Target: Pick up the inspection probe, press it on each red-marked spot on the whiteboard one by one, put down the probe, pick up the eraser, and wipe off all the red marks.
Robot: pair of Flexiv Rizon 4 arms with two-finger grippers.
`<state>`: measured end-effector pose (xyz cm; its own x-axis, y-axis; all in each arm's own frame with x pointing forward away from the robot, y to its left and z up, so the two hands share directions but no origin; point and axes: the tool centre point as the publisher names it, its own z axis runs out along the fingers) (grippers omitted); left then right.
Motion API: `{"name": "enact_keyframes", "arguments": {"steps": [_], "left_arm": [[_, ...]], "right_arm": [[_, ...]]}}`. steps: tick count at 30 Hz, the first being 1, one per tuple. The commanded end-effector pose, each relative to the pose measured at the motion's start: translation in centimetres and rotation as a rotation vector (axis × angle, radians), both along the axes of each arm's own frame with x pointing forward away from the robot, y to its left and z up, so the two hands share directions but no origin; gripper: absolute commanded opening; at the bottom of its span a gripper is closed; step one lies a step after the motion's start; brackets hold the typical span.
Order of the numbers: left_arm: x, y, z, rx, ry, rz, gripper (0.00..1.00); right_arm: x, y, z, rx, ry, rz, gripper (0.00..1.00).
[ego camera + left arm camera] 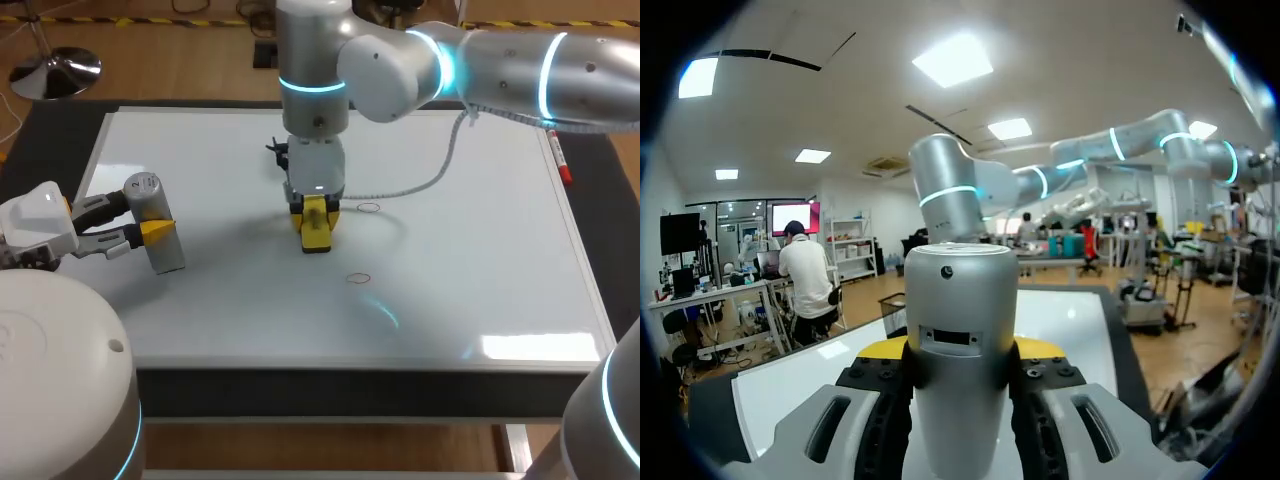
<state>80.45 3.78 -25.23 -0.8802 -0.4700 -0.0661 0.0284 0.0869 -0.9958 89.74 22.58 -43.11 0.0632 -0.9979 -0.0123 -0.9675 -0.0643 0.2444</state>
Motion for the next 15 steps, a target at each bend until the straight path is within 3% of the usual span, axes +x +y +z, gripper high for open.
{"name": "enact_keyframes", "arguments": {"steps": [1, 15], "left_arm": [[-0.1, 0.0, 0.1, 0.001, -0.001, 0.001, 0.00], [-0.1, 0.0, 0.1, 0.001, -0.001, 0.001, 0.00]], "right_arm": [[-0.6, -2.5, 0.0, 0.008, -0.017, -0.016, 0.00], [-0.6, -4.6, 1.7, 0.002, -0.044, -0.054, 0.00]]}}
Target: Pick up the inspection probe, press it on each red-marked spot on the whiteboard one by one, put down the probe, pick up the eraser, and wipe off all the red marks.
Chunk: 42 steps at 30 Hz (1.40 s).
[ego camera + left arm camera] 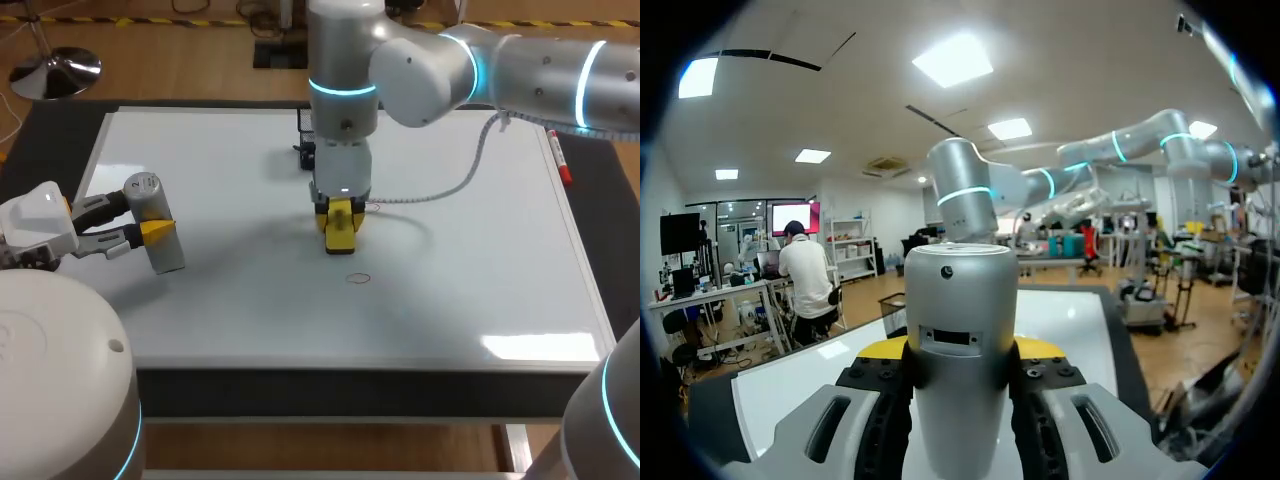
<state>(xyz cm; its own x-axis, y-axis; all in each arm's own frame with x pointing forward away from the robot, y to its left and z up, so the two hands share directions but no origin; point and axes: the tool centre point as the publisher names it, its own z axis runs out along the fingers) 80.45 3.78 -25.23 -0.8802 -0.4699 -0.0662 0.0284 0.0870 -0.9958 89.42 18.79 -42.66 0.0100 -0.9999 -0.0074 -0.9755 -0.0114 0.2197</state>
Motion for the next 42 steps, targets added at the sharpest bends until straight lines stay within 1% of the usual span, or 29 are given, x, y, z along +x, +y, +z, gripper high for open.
{"name": "enact_keyframes", "arguments": {"steps": [1, 7, 13, 15, 17, 19, 20, 22, 30, 33, 37, 42], "left_arm": [[-0.1, 0.0, 0.1, 0.001, -0.001, 0.002, 0.00], [-0.1, 0.0, 0.1, 0.001, -0.001, 0.002, 0.00], [-0.1, 0.0, 0.1, 0.001, -0.001, 0.002, 0.00], [-0.1, 0.0, 0.1, 0.001, -0.001, 0.002, 0.00], [-0.1, 0.0, 0.1, 0.001, -0.001, 0.002, 0.00], [-0.1, 0.0, 0.1, 0.001, -0.001, 0.002, 0.00], [-0.1, 0.0, 0.1, 0.001, -0.001, 0.002, 0.00], [-0.1, 0.0, 0.1, 0.001, -0.001, 0.002, 0.00], [-0.1, 0.0, 0.1, 0.001, -0.001, 0.002, 0.00], [-0.1, 0.0, 0.1, 0.001, -0.001, 0.002, 0.00], [-0.1, 0.0, 0.1, 0.001, -0.001, 0.002, 0.00], [-0.1, 0.0, 0.1, 0.001, -0.001, 0.002, 0.00]], "right_arm": [[-0.3, -0.9, 1.6, 0.005, -0.021, -0.001, 0.00], [0.1, -2.4, 3.9, -0.002, -0.031, 0.001, 0.00], [0.8, -5.4, 5.2, -0.012, -0.043, -0.050, 0.00], [1.0, -7.2, 5.5, -0.023, -0.048, -0.086, 0.00], [1.1, -8.8, 5.7, -0.013, -0.054, -0.118, 0.00], [1.1, -10.5, 6.0, -0.031, -0.062, -0.145, 0.00], [1.1, -11.4, 6.1, -0.021, -0.065, -0.162, 0.00], [1.1, -13.1, 6.2, -0.038, -0.068, -0.187, 0.00], [-0.1, -19.6, 6.7, -0.018, -0.093, -0.292, 0.00], [-0.5, -21.6, 6.7, -0.016, -0.096, -0.327, 0.00], [-1.2, -24.3, 6.3, 0.008, -0.094, -0.375, 0.00], [-2.1, -27.0, 5.9, -0.002, -0.081, -0.415, 0.00]]}}
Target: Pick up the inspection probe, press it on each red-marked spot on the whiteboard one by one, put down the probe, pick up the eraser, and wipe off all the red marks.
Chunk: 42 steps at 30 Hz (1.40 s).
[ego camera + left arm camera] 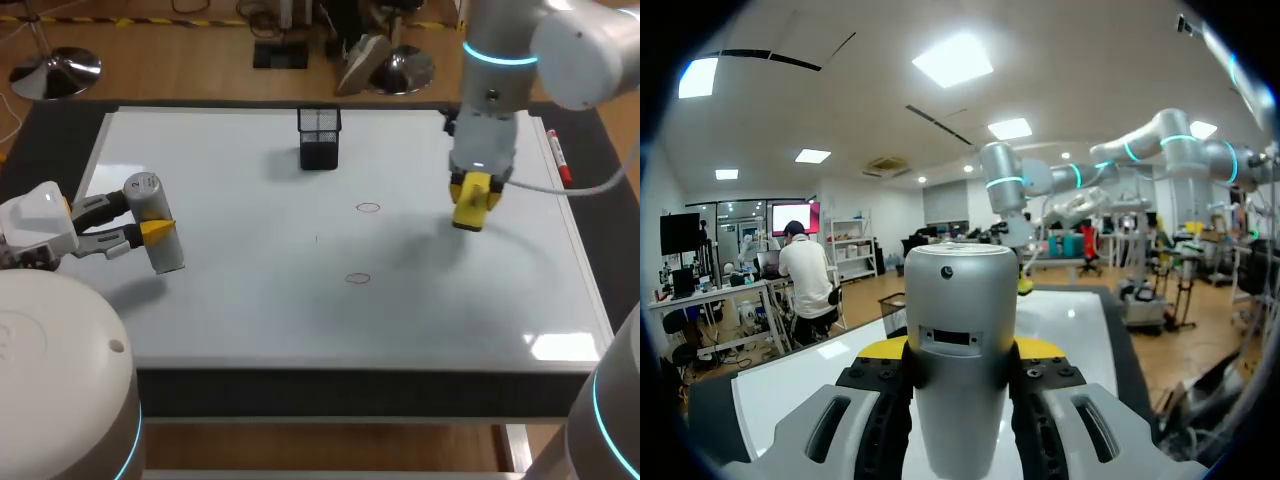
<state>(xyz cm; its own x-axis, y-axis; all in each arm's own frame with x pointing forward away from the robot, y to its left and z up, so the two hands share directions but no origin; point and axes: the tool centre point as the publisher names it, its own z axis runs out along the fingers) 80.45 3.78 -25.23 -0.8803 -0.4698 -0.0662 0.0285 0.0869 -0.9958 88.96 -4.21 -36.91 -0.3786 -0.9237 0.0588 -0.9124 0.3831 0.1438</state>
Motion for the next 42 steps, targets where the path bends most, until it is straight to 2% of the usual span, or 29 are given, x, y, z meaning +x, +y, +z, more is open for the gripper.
{"name": "enact_keyframes", "arguments": {"steps": [1, 11, 14, 42], "left_arm": [[-0.1, 0.0, 0.1, 0.001, -0.001, 0.002, 0.00], [-0.1, 0.0, 0.1, 0.001, -0.001, 0.002, 0.00], [-0.1, 0.0, 0.1, 0.001, -0.001, 0.002, 0.00], [-0.1, 0.0, 0.1, 0.001, -0.001, 0.002, 0.00]], "right_arm": [[-1.8, -4.5, 0.1, 0.078, -0.034, -0.022, 0.00], [-2.5, -7.1, -0.7, 0.101, -0.026, -0.062, 0.00], [-2.4, -7.1, -0.8, 0.122, -0.034, -0.069, 0.00], [-2.4, -7.1, -0.8, 0.122, -0.034, -0.069, 0.00]]}}
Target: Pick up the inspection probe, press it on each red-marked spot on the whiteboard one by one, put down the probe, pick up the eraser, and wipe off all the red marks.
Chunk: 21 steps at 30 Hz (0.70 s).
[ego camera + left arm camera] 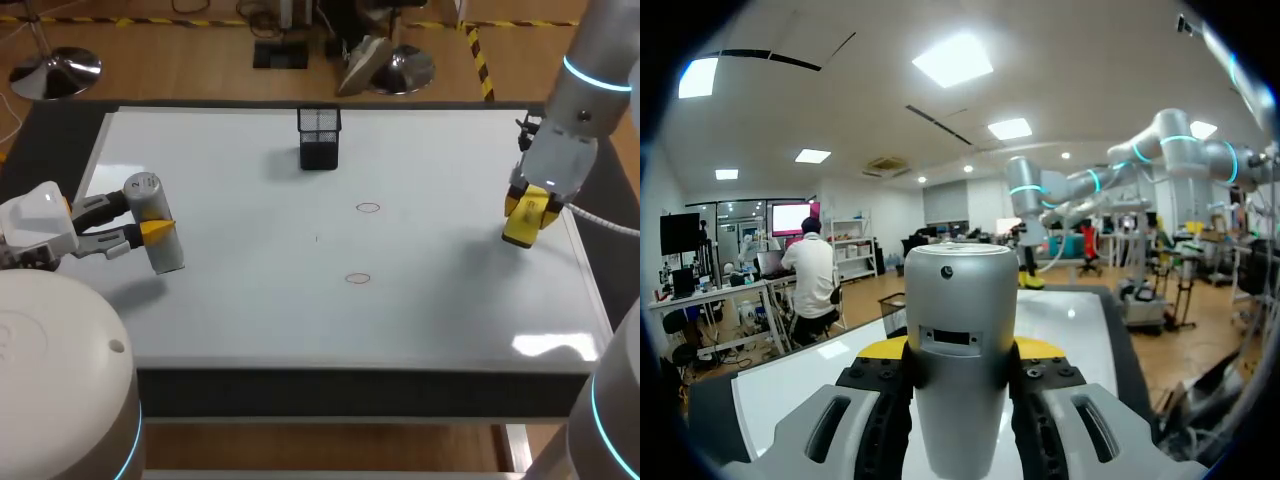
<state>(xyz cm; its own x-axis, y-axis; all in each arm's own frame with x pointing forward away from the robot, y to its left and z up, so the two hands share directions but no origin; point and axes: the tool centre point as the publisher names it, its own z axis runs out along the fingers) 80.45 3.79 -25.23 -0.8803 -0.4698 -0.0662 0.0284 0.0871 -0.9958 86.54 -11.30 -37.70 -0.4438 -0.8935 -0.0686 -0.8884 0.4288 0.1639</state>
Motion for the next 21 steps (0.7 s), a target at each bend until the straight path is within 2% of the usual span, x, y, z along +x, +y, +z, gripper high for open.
{"name": "enact_keyframes", "arguments": {"steps": [1, 10, 21], "left_arm": [[0.1, -0.4, 0.3, 0.004, -0.007, -0.011, 0.00], [2.3, -5.5, 2.4, -0.004, -0.048, -0.126, 0.00], [4.9, -14.2, 3.8, -0.001, -0.059, -0.270, 0.00]], "right_arm": [[0.0, 0.0, 0.0, -0.003, 0.000, 0.003, 0.00], [0.0, 0.0, 0.0, -0.003, 0.000, 0.003, 0.00], [0.0, 0.0, 0.0, -0.003, 0.000, 0.003, 0.00]]}}
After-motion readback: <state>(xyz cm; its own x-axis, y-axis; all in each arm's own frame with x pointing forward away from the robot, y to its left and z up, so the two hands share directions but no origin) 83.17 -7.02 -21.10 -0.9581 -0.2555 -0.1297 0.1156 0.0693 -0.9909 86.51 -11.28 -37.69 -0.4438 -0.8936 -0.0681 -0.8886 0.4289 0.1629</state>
